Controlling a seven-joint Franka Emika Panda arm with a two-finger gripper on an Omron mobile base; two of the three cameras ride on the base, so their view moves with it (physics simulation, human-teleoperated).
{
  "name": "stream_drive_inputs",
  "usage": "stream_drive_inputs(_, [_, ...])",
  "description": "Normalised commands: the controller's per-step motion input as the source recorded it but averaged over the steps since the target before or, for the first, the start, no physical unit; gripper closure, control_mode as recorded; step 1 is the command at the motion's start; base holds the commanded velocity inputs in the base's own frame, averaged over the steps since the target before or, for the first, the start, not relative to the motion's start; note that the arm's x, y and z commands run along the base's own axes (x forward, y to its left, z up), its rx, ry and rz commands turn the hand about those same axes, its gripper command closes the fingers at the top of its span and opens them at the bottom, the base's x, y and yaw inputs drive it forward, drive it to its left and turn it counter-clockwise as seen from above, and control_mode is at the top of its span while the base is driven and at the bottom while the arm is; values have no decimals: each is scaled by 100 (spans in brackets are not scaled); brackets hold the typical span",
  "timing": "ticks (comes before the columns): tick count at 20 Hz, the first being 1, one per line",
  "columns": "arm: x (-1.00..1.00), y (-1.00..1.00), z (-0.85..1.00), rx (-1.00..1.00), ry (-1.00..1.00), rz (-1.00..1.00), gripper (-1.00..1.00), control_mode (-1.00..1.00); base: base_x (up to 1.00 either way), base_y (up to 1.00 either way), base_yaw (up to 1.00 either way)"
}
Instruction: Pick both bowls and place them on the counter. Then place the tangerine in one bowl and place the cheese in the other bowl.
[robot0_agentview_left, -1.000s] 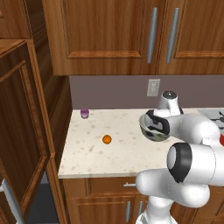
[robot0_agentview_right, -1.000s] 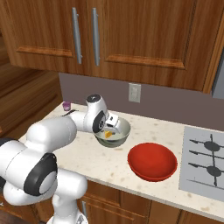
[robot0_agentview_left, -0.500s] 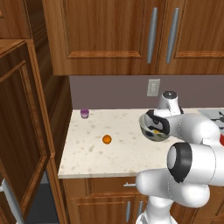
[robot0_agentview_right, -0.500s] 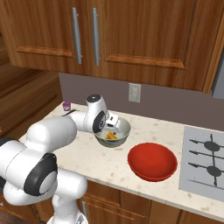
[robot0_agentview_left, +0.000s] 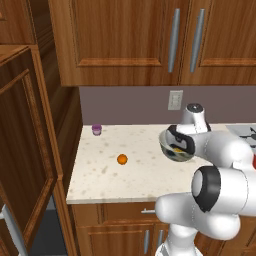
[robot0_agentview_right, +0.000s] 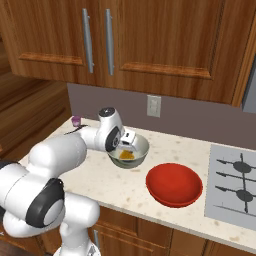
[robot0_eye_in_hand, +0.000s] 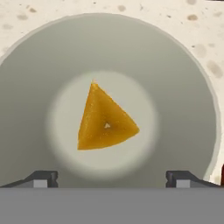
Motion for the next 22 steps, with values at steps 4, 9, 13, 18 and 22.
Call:
stream_drive_inputs(4, [-39,0,22,1,-13,3,-100,-100,0,0,0])
stream_drive_inputs(9, [-44,6,32,2,-16,5,-100,-100,0,0,0])
stream_drive_inputs(13, [-43,28,47,0,-25,9,-100,-100,0,0,0])
stream_drive_inputs(18, [-37,35,62,0,-8,8,-100,-100,0,0,0])
stream_drive_inputs(22, [-50,40,47,0,0,8,-100,-100,0,0,0])
